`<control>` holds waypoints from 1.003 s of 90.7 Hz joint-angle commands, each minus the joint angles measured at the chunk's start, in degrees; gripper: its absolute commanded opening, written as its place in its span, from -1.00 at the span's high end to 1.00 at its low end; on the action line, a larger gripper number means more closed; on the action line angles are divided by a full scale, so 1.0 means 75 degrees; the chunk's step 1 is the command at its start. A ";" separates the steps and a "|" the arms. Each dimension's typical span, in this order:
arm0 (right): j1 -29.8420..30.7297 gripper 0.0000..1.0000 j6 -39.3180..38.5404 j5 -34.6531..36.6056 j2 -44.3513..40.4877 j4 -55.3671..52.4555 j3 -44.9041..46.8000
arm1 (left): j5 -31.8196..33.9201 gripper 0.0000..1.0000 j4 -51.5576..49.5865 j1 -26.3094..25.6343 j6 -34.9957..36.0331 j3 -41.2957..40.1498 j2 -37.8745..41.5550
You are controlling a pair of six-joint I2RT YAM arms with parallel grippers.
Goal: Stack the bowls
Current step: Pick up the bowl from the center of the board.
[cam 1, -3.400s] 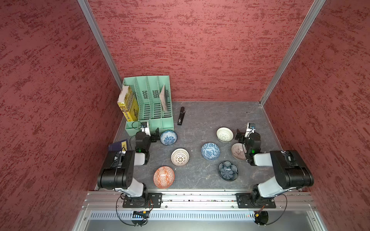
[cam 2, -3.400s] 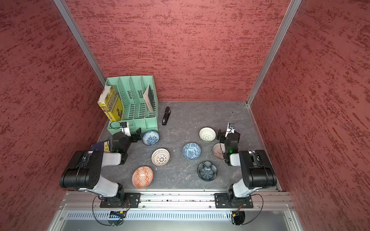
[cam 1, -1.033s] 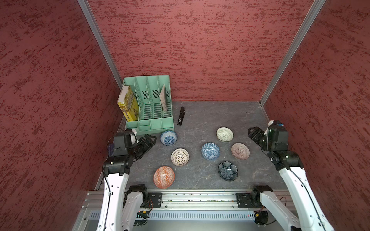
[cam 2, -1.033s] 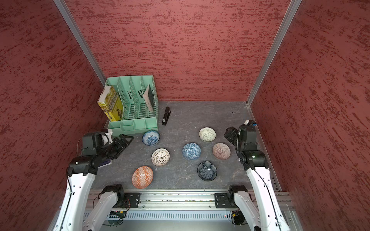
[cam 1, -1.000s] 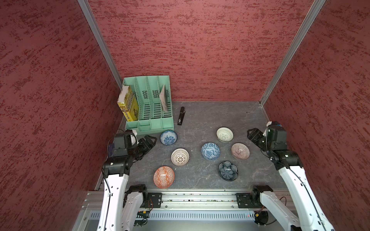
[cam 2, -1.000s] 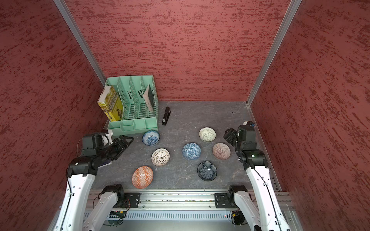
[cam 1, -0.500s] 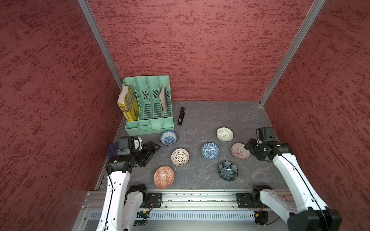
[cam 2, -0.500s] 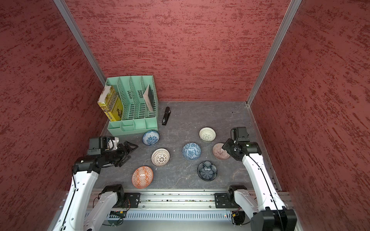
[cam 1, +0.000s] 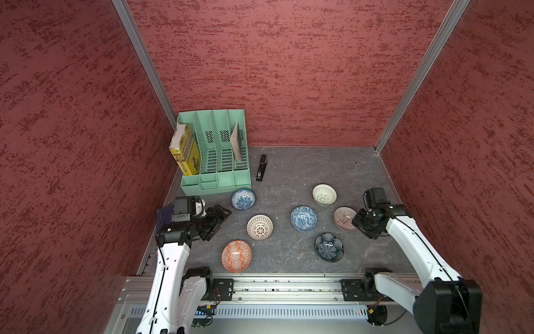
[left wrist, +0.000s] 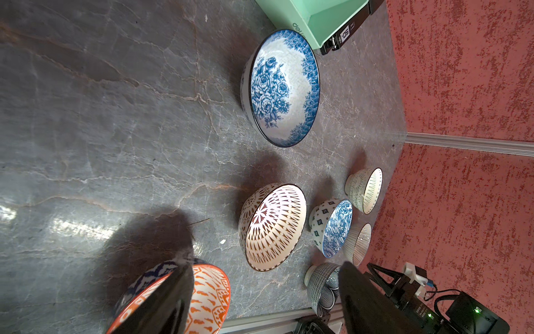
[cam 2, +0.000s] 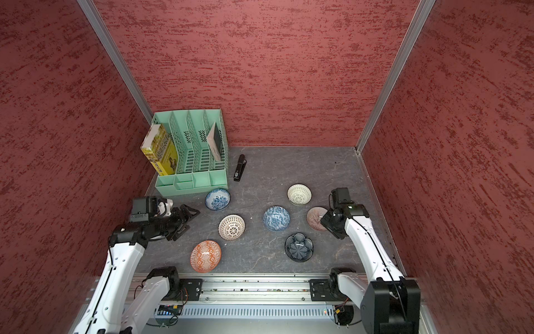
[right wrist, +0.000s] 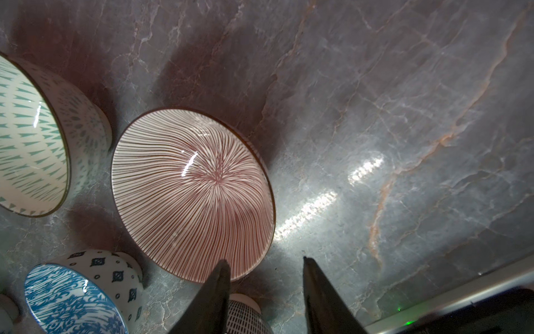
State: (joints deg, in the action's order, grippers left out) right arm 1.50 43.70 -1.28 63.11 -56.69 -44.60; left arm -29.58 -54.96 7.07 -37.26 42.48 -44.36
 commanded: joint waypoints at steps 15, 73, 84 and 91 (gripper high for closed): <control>-0.0007 0.21 0.0146 0.0294 0.0530 0.0456 0.0207 | -0.0015 -0.57 0.0267 0.0030 0.0200 0.0054 -0.0084; -0.0001 0.79 0.0263 0.0273 0.0928 0.1066 0.0495 | -0.0011 -0.50 0.0275 0.0025 0.0335 0.0210 -0.0302; -0.0015 0.91 0.0278 0.0240 0.0842 0.0969 0.0457 | -0.0028 -0.49 0.0263 0.0019 0.0350 0.0194 -0.0294; -0.0016 0.96 0.0281 0.0269 0.0712 0.0843 0.0375 | -0.0050 -0.49 0.0262 0.0018 0.0354 0.0207 -0.0282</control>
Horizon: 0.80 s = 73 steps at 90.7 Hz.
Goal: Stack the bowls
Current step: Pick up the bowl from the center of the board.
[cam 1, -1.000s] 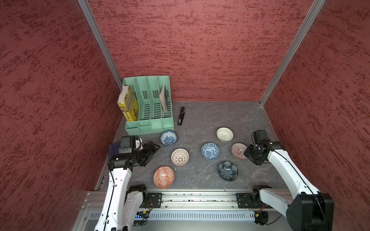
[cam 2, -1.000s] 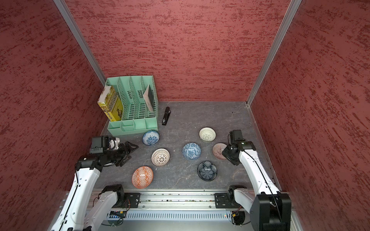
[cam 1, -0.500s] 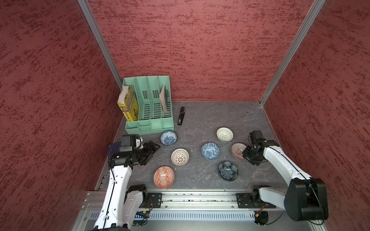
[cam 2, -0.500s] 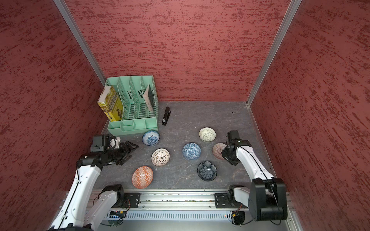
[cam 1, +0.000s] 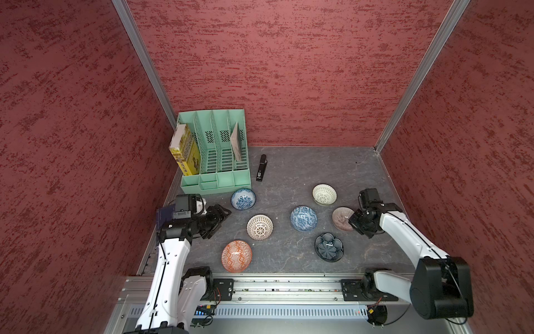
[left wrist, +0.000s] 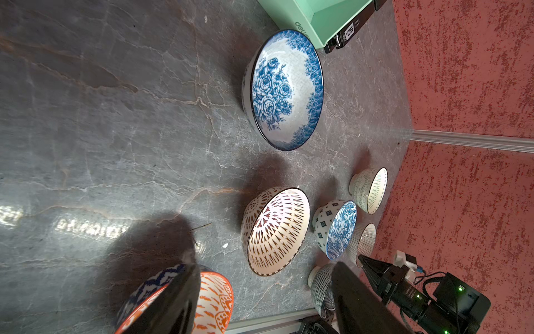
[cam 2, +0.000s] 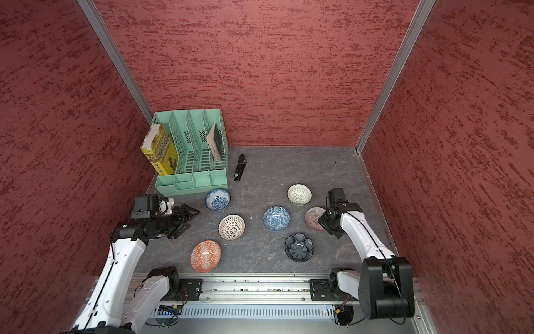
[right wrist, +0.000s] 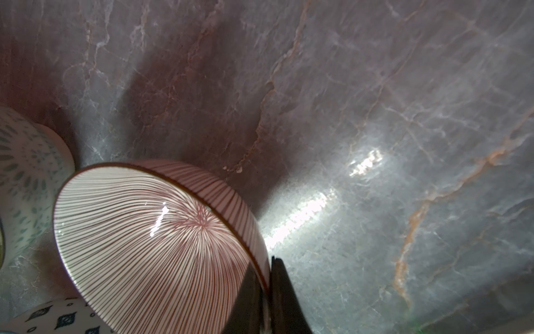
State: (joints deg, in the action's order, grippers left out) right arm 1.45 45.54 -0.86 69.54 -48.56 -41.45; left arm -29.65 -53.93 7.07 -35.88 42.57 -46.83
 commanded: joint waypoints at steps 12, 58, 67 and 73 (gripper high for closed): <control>-0.0008 1.00 -0.0098 0.0294 -0.0427 -0.0714 -0.0465 | -0.0132 -0.49 0.0069 0.0018 0.0190 0.0261 0.0019; 0.0569 1.00 -0.0751 -0.0921 -0.0586 -0.2813 -0.4059 | -0.0951 -0.48 -0.1708 -0.0159 0.1675 0.2684 -0.1263; 0.1337 1.00 -0.0757 -0.0999 -0.0101 -0.3112 -0.4747 | -0.0851 -0.47 -0.1971 -0.0673 0.1704 0.3272 -0.1689; 0.1894 1.00 -0.0698 -0.1079 0.0199 -0.3130 -0.5138 | -0.0815 -0.46 -0.2027 -0.1093 0.1654 0.3652 -0.1925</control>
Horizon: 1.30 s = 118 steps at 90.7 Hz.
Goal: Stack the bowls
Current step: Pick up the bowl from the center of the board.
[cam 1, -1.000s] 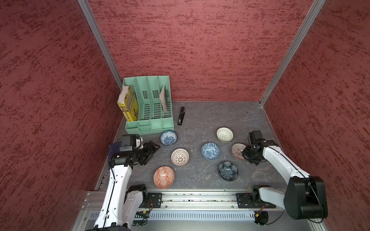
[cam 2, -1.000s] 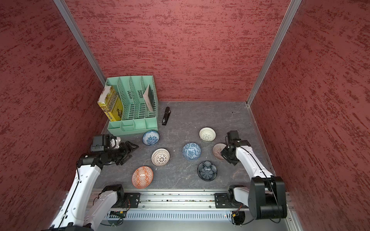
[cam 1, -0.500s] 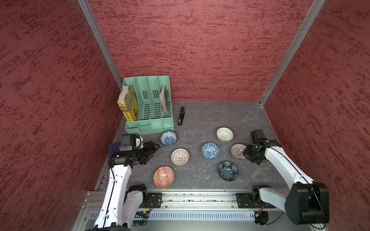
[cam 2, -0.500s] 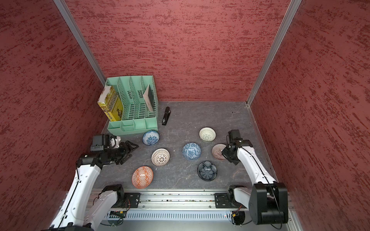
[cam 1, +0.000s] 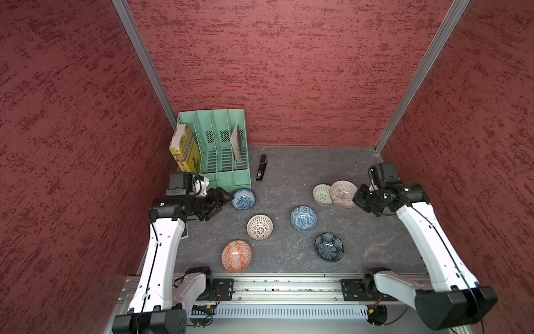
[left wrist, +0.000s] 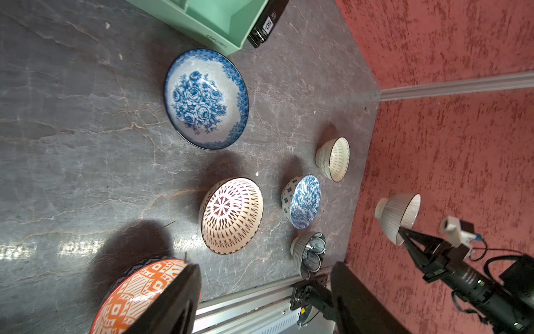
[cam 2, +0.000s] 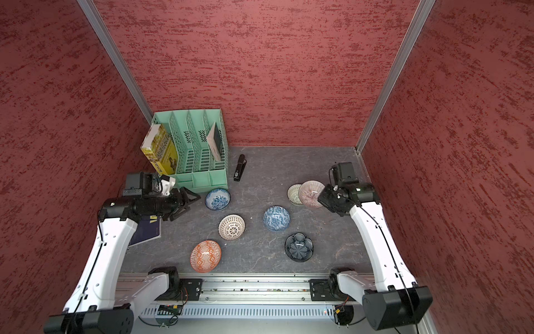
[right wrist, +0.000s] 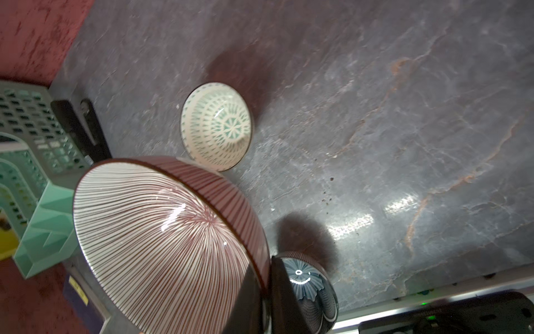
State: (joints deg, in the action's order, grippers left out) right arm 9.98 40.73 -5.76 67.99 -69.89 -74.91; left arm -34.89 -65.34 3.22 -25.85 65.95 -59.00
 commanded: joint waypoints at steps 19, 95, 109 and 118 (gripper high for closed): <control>0.2337 1.00 0.0154 -0.0765 0.1383 -0.0159 -0.1712 | 0.0421 -0.38 -0.0685 -0.1850 0.0142 0.1622 -0.1038; 0.4938 1.00 0.0100 -0.0602 0.3561 -0.0358 -0.3531 | 0.1167 0.32 -0.0688 -0.4138 0.0285 0.2284 -0.3007; 0.4973 1.00 0.0090 -0.0603 0.3687 -0.0394 -0.3658 | 0.1325 0.42 -0.0794 -0.4218 0.0345 0.2191 -0.2965; 0.5005 1.00 0.0067 -0.0630 0.3778 -0.0401 -0.3740 | 0.1381 0.58 -0.0827 -0.4242 0.0362 0.2084 -0.2910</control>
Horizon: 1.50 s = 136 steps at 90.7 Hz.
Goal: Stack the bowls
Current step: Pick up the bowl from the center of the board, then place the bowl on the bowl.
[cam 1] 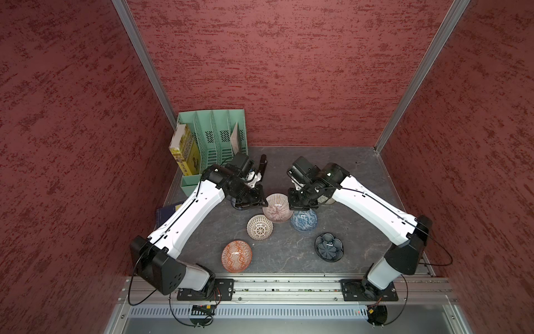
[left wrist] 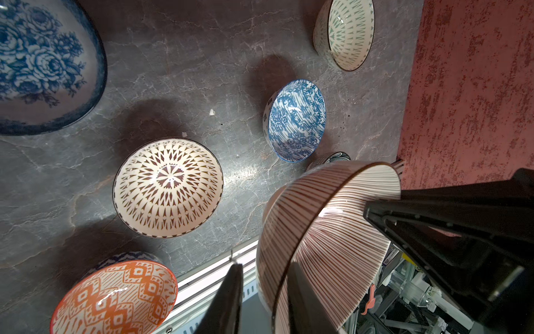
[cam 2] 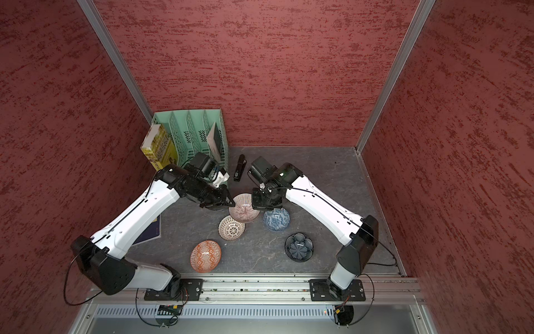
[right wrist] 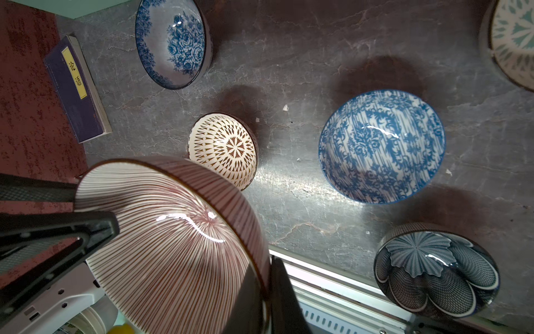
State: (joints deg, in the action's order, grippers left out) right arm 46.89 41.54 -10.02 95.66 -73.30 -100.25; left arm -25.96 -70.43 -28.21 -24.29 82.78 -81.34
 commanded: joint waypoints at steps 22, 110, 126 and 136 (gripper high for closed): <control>0.0201 1.00 -0.0100 -0.0117 0.0308 0.0022 -0.0561 | 0.0506 1.00 -0.0306 -0.0099 0.0103 -0.0245 0.0276; -0.1044 -0.44 -0.0758 0.0391 -0.1030 0.0427 0.0600 | 0.1116 1.00 0.2094 0.0641 0.0337 -0.2799 0.0702; -0.1073 -0.44 -0.0740 0.0346 -0.1079 0.0473 0.0762 | 0.1014 1.00 0.2465 0.0696 0.0359 -0.3348 0.0802; -0.1073 -0.43 -0.0702 0.0303 -0.1093 0.0569 0.0869 | 0.0889 1.00 0.2678 0.0701 0.0327 -0.3608 0.0791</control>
State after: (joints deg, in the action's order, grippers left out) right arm 39.16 36.45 -7.11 89.06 -70.89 -94.87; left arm -16.58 -55.16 -23.18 -22.37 56.71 -76.84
